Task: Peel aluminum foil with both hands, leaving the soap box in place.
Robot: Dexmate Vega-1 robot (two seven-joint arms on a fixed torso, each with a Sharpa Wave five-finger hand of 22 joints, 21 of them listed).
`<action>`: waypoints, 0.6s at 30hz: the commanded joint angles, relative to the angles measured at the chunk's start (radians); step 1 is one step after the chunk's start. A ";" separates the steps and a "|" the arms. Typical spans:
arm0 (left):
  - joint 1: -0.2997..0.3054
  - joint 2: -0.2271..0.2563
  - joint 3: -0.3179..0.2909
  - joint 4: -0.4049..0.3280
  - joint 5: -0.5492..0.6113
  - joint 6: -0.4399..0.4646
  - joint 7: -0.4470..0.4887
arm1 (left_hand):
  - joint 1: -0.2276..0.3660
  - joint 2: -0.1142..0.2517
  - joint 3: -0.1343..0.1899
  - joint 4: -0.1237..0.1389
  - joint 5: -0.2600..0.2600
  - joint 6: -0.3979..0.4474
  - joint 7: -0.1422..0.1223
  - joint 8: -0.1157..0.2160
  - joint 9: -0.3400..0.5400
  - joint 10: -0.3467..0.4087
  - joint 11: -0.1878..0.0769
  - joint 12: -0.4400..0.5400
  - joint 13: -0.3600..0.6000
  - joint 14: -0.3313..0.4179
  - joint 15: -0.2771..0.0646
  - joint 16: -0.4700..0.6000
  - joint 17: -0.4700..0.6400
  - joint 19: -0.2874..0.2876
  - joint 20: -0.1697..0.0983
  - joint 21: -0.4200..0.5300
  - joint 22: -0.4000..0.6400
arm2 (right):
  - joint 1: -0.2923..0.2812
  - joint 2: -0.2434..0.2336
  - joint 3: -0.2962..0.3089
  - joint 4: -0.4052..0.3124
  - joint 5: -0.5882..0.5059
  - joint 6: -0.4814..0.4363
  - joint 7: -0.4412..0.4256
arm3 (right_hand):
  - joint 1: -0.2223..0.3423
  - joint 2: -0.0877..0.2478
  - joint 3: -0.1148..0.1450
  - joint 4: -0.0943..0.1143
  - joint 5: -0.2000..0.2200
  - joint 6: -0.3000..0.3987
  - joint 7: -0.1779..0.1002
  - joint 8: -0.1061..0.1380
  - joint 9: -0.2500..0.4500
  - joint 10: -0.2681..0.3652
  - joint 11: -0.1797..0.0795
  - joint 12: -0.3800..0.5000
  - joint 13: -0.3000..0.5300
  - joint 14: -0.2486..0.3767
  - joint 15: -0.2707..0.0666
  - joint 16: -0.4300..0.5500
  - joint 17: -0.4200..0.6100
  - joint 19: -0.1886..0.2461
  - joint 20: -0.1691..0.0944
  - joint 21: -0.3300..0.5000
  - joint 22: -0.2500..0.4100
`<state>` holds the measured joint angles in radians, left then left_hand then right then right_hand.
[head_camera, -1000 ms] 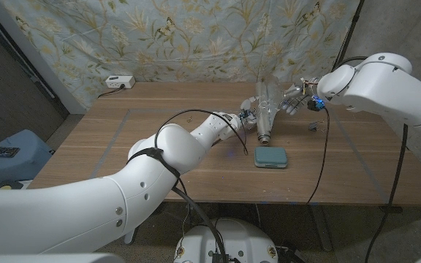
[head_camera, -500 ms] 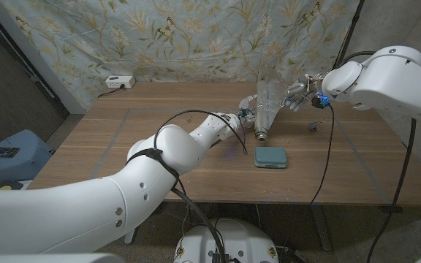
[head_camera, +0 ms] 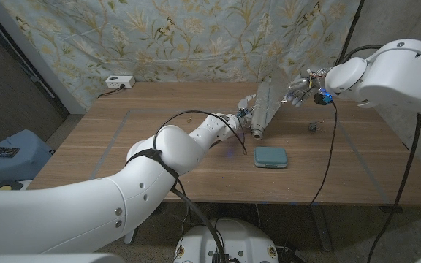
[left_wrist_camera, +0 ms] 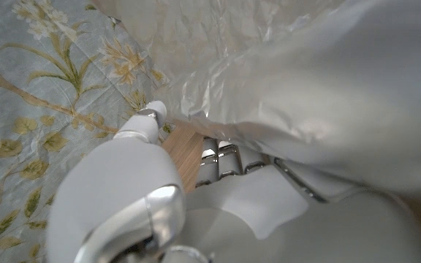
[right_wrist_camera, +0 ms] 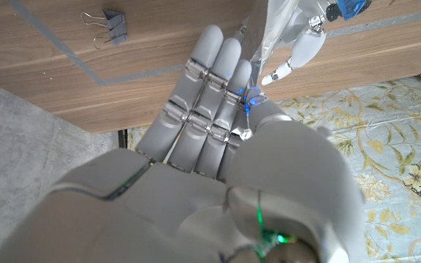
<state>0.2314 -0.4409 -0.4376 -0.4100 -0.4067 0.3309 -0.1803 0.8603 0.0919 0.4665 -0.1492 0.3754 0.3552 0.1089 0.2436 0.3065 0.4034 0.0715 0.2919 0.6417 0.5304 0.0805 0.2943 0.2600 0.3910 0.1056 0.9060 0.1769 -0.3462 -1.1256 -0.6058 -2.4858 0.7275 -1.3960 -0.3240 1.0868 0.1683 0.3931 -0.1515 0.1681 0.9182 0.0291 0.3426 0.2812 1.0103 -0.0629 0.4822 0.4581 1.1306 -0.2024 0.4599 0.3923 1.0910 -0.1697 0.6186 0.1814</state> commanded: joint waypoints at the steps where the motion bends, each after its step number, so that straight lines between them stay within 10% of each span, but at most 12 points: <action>1: 0.002 -0.001 0.000 0.000 0.004 -0.002 -0.002 | -0.010 0.001 0.010 0.001 0.000 0.001 0.002 -0.007 0.001 0.001 0.001 -0.004 0.005 0.005 0.002 -0.005 0.000 0.003 0.003 -0.004 0.000 | 0.015 -0.019 0.001 -0.018 0.030 0.000 -0.040 | 0.005 -0.002 0.003 -0.001 0.008 0.020 0.015 0.002 0.003 0.004 0.002 -0.002 0.005 0.009 -0.013 0.000 0.003 -0.002 -0.007 0.009 0.002; 18: -0.005 0.002 -0.004 0.000 0.043 -0.006 -0.009 | -0.009 0.004 0.019 -0.003 -0.004 0.011 -0.003 -0.004 0.001 0.000 0.002 -0.006 0.007 -0.005 0.003 -0.011 -0.003 0.001 0.006 -0.011 0.001 | -0.044 -0.047 0.082 -0.068 0.027 0.000 -0.068 | 0.006 -0.002 0.003 -0.001 0.008 0.022 0.016 -0.001 0.007 0.006 0.001 -0.002 0.012 0.014 -0.012 -0.003 0.007 -0.005 -0.008 0.016 0.001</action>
<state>0.2327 -0.4412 -0.4356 -0.4099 -0.3880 0.3278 -0.1856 0.8563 0.0959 0.4751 -0.1494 0.3754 0.3552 0.1089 0.2436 0.3064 0.4034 0.0715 0.2882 0.6480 0.5304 0.0804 0.2874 0.2553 0.3910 0.1056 0.8984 0.1769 -0.3633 -1.1545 -0.5643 -2.5252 0.7487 -1.3960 -0.3657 1.0868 0.1683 0.3931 -0.1515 0.1680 0.9183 0.0291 0.3397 0.2853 1.0103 -0.0629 0.4822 0.4664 1.1336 -0.2020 0.4599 0.3969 1.0850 -0.1754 0.6266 0.1814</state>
